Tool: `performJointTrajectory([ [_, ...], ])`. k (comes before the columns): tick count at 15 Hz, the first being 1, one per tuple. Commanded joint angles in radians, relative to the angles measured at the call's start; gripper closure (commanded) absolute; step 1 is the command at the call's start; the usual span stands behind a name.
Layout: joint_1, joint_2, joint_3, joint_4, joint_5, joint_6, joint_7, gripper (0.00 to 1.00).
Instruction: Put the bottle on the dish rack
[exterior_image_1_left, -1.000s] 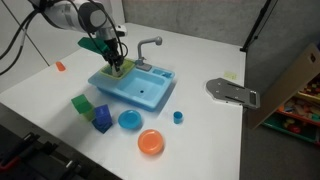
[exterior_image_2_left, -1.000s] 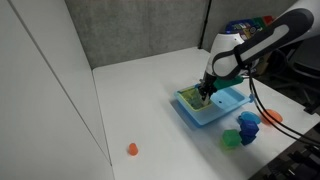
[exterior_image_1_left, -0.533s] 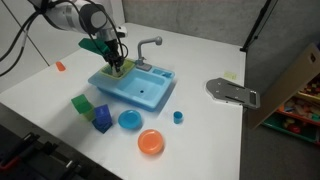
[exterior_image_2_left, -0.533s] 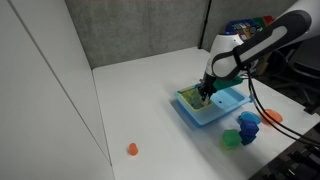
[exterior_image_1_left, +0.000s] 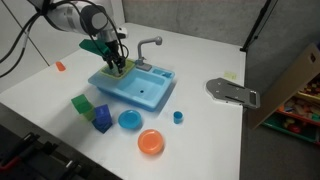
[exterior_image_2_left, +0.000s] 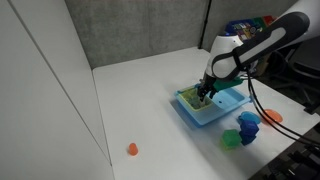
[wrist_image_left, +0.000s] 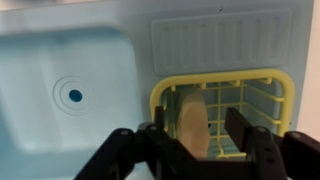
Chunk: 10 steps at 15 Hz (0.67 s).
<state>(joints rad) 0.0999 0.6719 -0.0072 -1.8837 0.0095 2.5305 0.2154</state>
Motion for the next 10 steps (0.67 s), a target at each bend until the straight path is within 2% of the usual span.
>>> performJointTrajectory([
  [1,0.002,-0.021,-0.005,0.01,0.006,-0.021,0.0,0.04],
  [2,0.0,-0.028,-0.004,0.01,0.007,-0.024,-0.003,0.0],
  [10,0.003,-0.119,-0.029,0.004,-0.014,-0.077,0.006,0.0],
])
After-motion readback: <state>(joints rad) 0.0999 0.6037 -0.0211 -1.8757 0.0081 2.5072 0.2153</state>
